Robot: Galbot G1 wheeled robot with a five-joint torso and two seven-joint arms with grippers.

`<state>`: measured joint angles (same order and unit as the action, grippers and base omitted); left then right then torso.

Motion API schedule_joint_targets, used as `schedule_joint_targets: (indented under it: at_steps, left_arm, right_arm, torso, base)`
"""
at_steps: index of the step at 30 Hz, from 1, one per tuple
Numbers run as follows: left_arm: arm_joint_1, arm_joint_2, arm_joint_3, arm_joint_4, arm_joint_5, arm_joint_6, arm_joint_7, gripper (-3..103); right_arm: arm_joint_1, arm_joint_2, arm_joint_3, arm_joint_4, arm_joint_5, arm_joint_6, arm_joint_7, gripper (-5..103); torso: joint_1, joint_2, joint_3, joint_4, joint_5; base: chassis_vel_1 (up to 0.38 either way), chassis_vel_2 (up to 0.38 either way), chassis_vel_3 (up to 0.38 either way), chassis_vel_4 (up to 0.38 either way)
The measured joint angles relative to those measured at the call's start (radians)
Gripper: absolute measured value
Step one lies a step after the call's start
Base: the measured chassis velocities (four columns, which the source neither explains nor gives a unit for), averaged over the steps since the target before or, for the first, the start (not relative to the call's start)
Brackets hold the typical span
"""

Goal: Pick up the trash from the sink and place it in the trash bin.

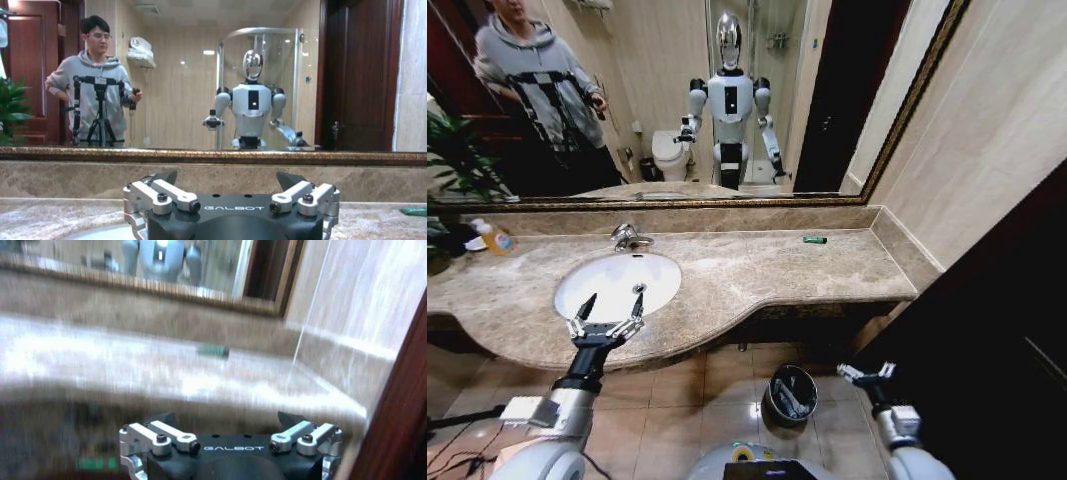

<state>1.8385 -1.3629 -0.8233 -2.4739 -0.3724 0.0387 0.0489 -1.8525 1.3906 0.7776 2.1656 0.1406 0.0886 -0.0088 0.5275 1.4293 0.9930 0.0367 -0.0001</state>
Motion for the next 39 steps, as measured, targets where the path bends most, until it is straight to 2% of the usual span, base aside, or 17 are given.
schedule_joint_targets:
  at_steps: [3, 4, 6, 7, 10, 15, 19, 26, 31, 39]
  left_arm:
    - [0.000, 0.000, 0.000, 0.000, 0.000, 0.000, 0.000, 100]
    - [0.000, 0.000, 0.000, 0.000, 0.000, 0.000, 0.000, 100]
    - [0.000, 0.000, 0.000, 0.000, 0.000, 0.000, 0.000, 100]
    - [0.000, 0.000, 0.000, 0.000, 0.000, 0.000, 0.000, 100]
    - [0.000, 0.000, 0.000, 0.000, 0.000, 0.000, 0.000, 100]
    - [0.000, 0.000, 0.000, 0.000, 0.000, 0.000, 0.000, 100]
    - [0.000, 0.000, 0.000, 0.000, 0.000, 0.000, 0.000, 100]
    - [0.000, 0.000, 0.000, 0.000, 0.000, 0.000, 0.000, 100]
    - [0.000, 0.000, 0.000, 0.000, 0.000, 0.000, 0.000, 100]
    - [0.000, 0.000, 0.000, 0.000, 0.000, 0.000, 0.000, 100]
  right_arm:
    - [0.008, 0.002, 0.001, 0.071, 0.010, -0.038, -0.002, 100]
    - [0.033, -0.001, 0.000, 0.095, 0.015, -0.075, -0.018, 100]
    - [0.129, -0.031, -0.020, 0.071, 0.022, -0.129, -0.049, 100]
    - [0.129, -0.031, -0.020, 0.071, 0.022, -0.129, -0.049, 100]
    - [0.298, -0.118, -0.066, -0.003, 0.081, -0.227, -0.076, 100]
    - [0.477, -0.209, -0.121, -0.127, 0.137, -0.283, -0.116, 100]
    - [0.563, -0.228, -0.146, -0.190, 0.151, -0.292, -0.127, 100]
    - [0.835, -0.244, -0.256, -0.431, 0.199, -0.319, -0.124, 100]
    - [0.996, -0.241, -0.363, -0.628, 0.203, -0.289, -0.123, 100]
    - [1.137, -0.212, -0.415, -0.786, 0.179, -0.271, -0.116, 100]
  torso:
    - [0.000, 0.000, 0.000, 0.0000, -0.0001]
    - [0.000, 0.000, 0.000, -0.0002, -0.0003]
    - [0.000, 0.000, 0.000, -0.0001, 0.0002]
    - [0.000, 0.000, 0.000, -0.0001, 0.0002]
    - [0.000, 0.000, 0.000, 0.0004, 0.0003]
    - [0.000, 0.000, 0.000, 0.0001, 0.0002]
    - [0.000, 0.000, 0.000, 0.0002, 0.0002]
    - [0.000, 0.000, 0.000, 0.0002, 0.0001]
    - [0.000, 0.000, 0.000, 0.0002, 0.0002]
    - [0.000, 0.000, 0.000, 0.0002, 0.0000]
  base:
    - [0.000, 0.000, 0.000, 0.000]
    - [0.000, 0.000, 0.000, 0.000]
    - [0.000, 0.000, 0.000, 0.000]
    - [0.000, 0.000, 0.000, 0.000]
    - [0.000, 0.000, 0.000, 0.000]
    - [0.000, 0.000, 0.000, 0.000]
    - [0.000, 0.000, 0.000, 0.000]
    - [0.000, 0.000, 0.000, 0.000]
    - [0.000, 0.000, 0.000, 0.000]
    - [0.000, 0.000, 0.000, 0.000]
